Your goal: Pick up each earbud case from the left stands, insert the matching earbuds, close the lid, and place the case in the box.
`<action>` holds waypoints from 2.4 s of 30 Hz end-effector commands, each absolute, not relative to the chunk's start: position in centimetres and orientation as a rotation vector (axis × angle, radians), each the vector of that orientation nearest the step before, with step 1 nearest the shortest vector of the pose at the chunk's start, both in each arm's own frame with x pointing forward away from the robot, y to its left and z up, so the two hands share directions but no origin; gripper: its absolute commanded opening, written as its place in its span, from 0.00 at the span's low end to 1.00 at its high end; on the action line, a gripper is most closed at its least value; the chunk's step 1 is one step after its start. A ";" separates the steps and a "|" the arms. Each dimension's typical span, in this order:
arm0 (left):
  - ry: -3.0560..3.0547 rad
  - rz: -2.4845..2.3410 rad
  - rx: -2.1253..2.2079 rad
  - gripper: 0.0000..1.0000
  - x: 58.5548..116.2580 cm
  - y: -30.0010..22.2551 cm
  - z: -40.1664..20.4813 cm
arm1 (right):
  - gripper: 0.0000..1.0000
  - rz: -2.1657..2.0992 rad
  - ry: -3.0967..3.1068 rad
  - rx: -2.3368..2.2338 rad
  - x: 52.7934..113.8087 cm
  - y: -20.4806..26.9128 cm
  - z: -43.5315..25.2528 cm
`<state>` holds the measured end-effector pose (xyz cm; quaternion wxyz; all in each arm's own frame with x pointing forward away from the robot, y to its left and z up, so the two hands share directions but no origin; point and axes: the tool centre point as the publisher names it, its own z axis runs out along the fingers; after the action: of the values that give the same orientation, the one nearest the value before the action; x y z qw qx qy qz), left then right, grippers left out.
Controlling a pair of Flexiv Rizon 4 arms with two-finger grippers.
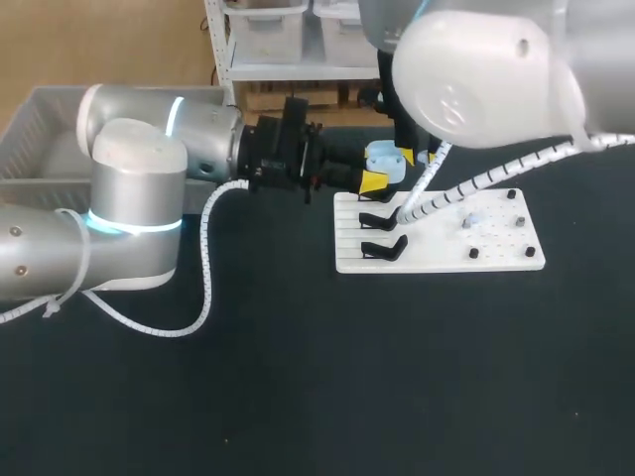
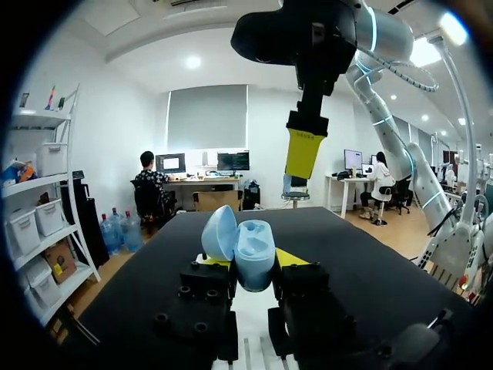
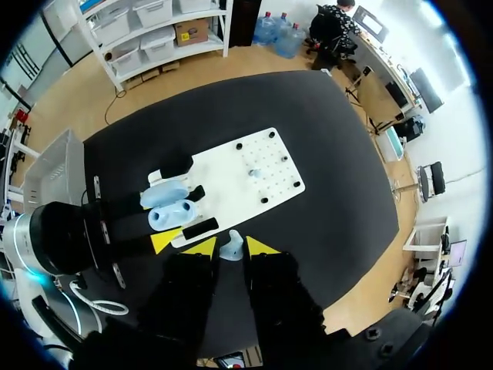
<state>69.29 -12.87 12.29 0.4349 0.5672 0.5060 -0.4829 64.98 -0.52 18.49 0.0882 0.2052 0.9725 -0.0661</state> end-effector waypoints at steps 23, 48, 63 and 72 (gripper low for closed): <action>1.276 -1.179 1.454 0.00 68.5 -13.8 11.8 | 0.00 -0.184 2.890 0.641 64.9 -0.4 18.6; 1.247 -1.137 1.466 0.00 68.4 -13.8 11.8 | 0.00 -0.145 2.825 0.888 66.4 2.0 18.6; 1.203 -1.158 1.442 0.00 68.1 -13.7 11.7 | 0.00 -0.138 2.839 0.916 66.5 2.0 18.3; 1.203 -1.158 1.442 0.00 68.1 -13.7 11.7 | 0.00 -0.157 2.863 0.944 67.0 2.1 17.5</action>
<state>68.17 -13.71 11.79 0.4487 0.5843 0.4872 -0.4690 66.49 1.75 17.63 0.0650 0.3118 0.9467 -0.0477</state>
